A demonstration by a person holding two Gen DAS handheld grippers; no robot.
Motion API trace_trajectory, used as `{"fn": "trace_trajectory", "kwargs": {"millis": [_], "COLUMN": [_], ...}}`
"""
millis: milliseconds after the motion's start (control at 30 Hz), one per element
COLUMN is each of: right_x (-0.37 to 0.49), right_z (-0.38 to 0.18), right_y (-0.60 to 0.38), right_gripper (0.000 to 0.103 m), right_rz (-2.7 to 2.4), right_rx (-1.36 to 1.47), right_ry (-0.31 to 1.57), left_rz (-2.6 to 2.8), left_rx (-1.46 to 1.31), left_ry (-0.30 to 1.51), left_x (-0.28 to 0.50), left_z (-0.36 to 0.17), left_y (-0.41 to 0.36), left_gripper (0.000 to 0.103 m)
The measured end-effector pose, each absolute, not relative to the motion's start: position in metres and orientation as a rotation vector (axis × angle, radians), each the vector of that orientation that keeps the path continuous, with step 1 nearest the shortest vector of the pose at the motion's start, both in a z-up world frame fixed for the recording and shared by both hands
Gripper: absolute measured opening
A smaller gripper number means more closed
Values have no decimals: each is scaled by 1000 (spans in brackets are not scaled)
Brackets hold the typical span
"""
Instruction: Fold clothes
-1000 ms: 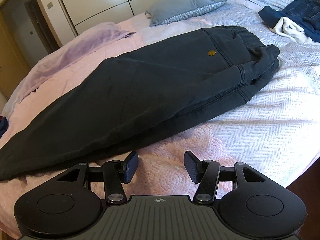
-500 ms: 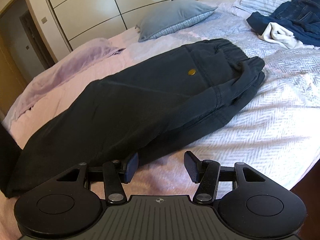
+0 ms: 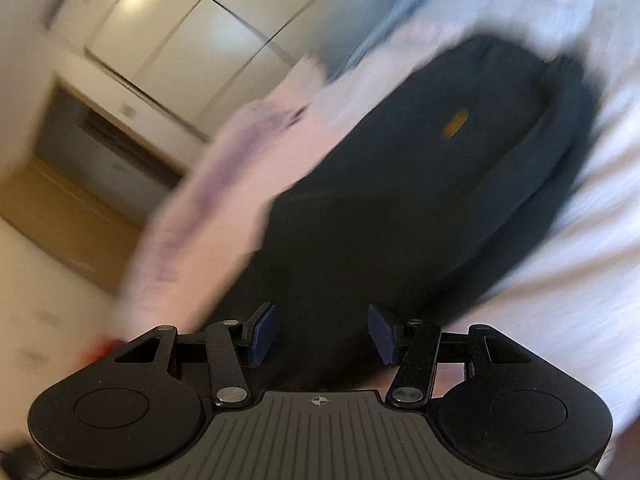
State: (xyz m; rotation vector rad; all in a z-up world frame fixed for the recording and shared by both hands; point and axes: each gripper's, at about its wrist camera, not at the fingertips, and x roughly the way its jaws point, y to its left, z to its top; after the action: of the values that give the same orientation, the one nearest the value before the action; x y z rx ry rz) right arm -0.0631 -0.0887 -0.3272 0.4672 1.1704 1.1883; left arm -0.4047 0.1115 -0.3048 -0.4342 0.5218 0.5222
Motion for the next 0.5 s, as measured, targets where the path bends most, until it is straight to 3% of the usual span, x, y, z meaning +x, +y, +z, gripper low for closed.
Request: {"fn": "trace_trajectory", "kwargs": {"millis": [300,500], "right_x": [-82,-98], "right_z": [-363,-358], "right_y": [-37,-29], "right_gripper": [54,54], "right_rz": [1107,1088], "right_rx": [650,571], "right_ry": [1497,1412], "left_rz": [607,585], "left_rx": [-548,-561], "left_ry": [496,476], "left_x": [-450,-466], "left_z": [-316,-318], "left_y": [133,138], "left_gripper": [18,18]}}
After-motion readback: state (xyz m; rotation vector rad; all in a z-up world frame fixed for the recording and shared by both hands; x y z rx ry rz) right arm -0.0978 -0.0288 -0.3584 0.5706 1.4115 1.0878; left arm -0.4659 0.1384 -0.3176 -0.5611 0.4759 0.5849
